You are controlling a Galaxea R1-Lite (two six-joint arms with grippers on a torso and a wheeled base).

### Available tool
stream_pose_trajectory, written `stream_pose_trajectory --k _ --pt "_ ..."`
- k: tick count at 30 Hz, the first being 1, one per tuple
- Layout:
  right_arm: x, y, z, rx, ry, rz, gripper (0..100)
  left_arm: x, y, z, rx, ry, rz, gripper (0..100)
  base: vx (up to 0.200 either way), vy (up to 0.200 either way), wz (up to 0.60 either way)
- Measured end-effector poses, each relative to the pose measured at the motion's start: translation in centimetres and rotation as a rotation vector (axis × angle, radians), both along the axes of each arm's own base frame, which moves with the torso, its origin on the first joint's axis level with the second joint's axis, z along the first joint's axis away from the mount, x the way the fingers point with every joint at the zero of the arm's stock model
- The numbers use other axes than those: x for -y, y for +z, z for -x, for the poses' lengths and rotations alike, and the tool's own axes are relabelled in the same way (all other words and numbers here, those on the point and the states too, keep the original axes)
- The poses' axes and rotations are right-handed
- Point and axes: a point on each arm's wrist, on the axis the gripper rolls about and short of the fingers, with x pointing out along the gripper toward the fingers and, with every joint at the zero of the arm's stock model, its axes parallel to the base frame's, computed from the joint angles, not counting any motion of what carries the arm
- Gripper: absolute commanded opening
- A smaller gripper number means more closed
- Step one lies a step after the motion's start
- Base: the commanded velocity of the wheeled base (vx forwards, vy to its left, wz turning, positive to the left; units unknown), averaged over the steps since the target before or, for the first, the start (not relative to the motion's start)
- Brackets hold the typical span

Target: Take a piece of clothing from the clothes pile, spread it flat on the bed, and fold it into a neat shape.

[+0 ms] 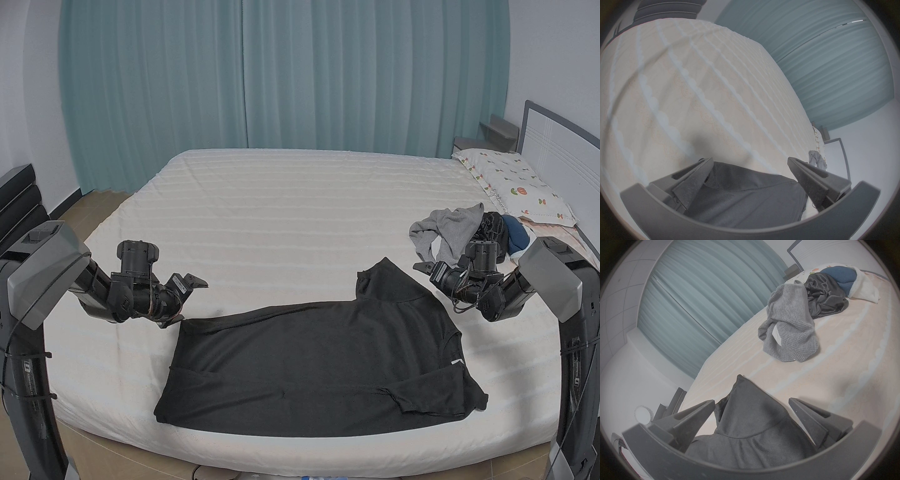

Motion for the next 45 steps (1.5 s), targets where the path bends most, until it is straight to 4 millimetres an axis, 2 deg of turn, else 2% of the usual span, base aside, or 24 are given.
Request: stream_pose_trajectory --k 6,13,17,23,24,33,45 --pt "0.3 0.1 0.4 -0.006 -0.006 -0.001 100 0.4 -0.8 -0.2 -0.016 0.023 -0.034 100 0.0 0.0 0.0" --pt "0.7 0.2 0.4 -0.006 -0.014 -0.002 100 0.3 -0.8 1.4 -0.044 0.015 -0.068 100 0.0 0.0 0.0" --pt "0.7 0.0 0.5 -0.012 -0.017 -0.006 100 1.0 -0.9 2.2 -0.059 -0.009 -0.079 100 0.0 0.0 0.0" --pt "0.7 0.0 0.5 -0.015 -0.017 -0.007 100 1.5 -1.0 2.1 -0.056 -0.033 -0.092 100 0.0 0.0 0.0" --pt "0.7 0.0 0.5 -0.015 -0.016 -0.006 100 1.6 -1.1 2.0 -0.054 -0.038 -0.095 0 0.0 0.0 0.0" --pt "0.2 0.1 0.3 -0.008 -0.006 -0.007 100 1.3 -1.5 1.3 -0.046 -0.03 -0.099 0 0.0 0.0 0.0" --pt "0.2 -0.2 0.2 -0.009 -0.004 -0.001 100 -0.3 -0.3 0.5 -0.022 0.062 -0.039 0 0.0 0.0 0.0"
